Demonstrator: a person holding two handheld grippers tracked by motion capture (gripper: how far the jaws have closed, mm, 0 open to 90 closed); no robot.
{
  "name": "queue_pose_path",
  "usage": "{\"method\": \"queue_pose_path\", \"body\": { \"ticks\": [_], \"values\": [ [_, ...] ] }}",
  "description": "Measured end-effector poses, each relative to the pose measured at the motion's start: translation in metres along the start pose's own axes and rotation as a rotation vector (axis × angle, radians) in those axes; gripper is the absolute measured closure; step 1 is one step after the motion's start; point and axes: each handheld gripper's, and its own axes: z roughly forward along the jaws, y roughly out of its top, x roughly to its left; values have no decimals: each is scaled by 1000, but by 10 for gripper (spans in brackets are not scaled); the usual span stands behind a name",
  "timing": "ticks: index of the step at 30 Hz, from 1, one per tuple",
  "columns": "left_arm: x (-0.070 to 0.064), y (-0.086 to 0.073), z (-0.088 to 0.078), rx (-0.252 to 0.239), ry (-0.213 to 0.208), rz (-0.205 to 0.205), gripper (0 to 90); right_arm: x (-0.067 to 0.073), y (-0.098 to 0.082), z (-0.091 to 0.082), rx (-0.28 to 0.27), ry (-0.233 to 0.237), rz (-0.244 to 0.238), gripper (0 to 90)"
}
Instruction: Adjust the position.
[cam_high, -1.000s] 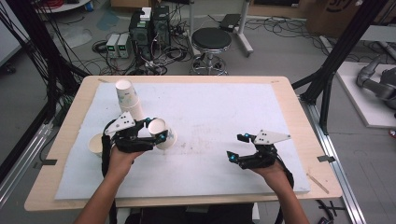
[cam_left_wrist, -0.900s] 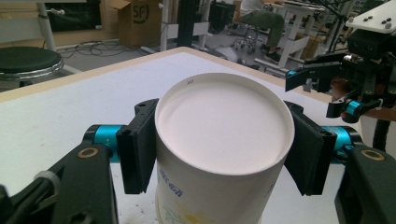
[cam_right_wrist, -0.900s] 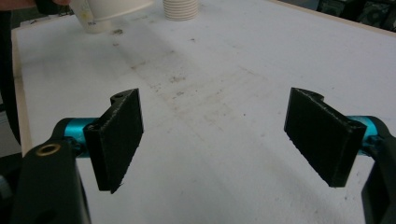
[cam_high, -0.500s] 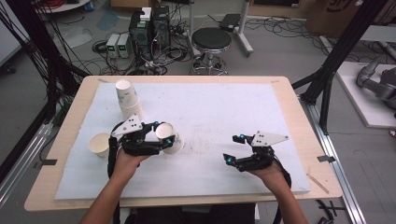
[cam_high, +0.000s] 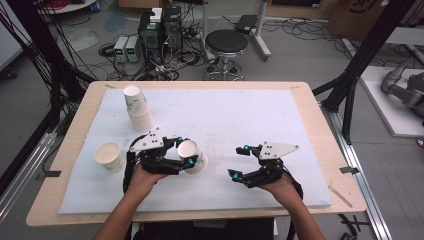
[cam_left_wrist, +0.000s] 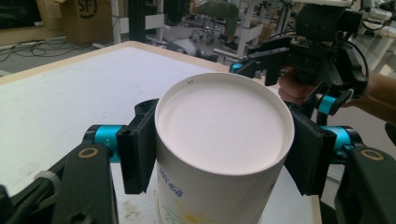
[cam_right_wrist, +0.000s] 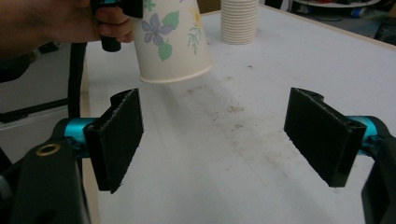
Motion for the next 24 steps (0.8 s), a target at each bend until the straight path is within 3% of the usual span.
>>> {"method": "queue_pose_path", "body": {
  "ticks": [15, 24],
  "values": [
    [-12, 5, 16, 36, -102, 31, 351, 8, 10, 31, 46, 101, -40, 202],
    [-18, 5, 27, 45, -170, 27, 351, 13, 10, 37, 61, 146, -51, 202]
  ]
}}
